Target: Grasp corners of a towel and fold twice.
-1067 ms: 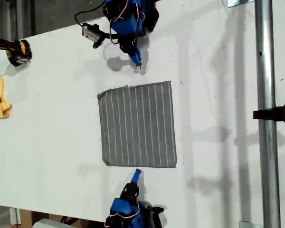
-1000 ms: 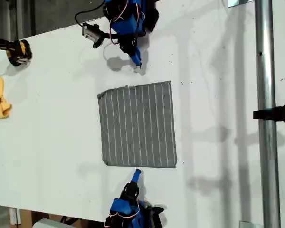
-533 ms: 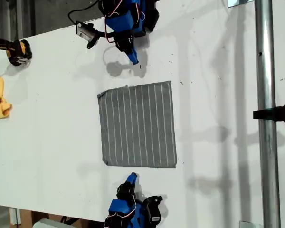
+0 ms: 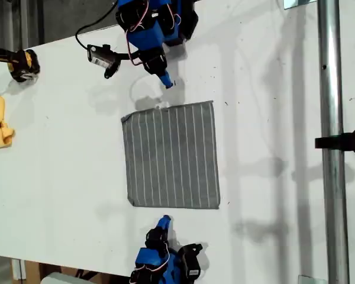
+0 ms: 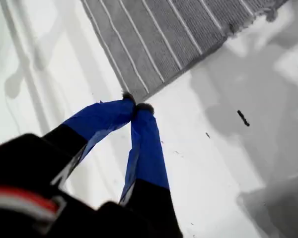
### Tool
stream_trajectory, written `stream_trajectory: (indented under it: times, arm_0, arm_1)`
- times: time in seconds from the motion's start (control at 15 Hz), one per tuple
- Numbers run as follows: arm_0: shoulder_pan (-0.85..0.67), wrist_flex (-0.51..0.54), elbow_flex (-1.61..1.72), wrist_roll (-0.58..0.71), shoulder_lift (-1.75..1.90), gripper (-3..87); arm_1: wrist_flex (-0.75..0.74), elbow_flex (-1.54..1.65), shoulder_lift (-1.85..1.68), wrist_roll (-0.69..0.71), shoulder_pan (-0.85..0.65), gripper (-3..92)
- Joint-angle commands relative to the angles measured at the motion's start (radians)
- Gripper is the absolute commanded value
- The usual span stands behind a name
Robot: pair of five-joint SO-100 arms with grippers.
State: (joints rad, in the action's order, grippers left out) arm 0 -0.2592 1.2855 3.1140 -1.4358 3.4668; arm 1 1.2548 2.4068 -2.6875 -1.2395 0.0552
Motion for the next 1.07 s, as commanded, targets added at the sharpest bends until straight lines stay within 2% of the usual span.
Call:
stream_trajectory:
  times: [0.0, 0.27, 0.47, 0.6, 0.93, 1.0]
  arm_0:
    - [-0.014, 0.006, 0.005, -0.008, 0.005, -1.3]
    - [-0.012, 0.006, 0.005, -0.012, 0.005, -1.3]
    - [-0.009, 0.006, 0.005, -0.018, 0.005, -1.3]
    - [-0.009, 0.006, 0.005, -0.02, 0.005, -1.3]
    - [-0.009, 0.006, 0.005, -0.02, 0.005, -1.3]
    - [-0.009, 0.006, 0.005, -0.02, 0.005, -1.3]
  arm_1:
    - [-0.015, -0.206, 0.166, 0.124, 0.041, -0.1]
    - [0.023, -0.508, 0.479, 0.341, 0.104, -0.1]
    - [0.101, -0.713, 0.664, 0.445, 0.16, -0.1]
    - [0.173, -0.834, 0.772, 0.474, 0.192, -0.1]
    - [0.235, -0.963, 0.882, 0.488, 0.25, -0.1]
    - [0.238, -0.962, 0.888, 0.477, 0.247, 3.1]
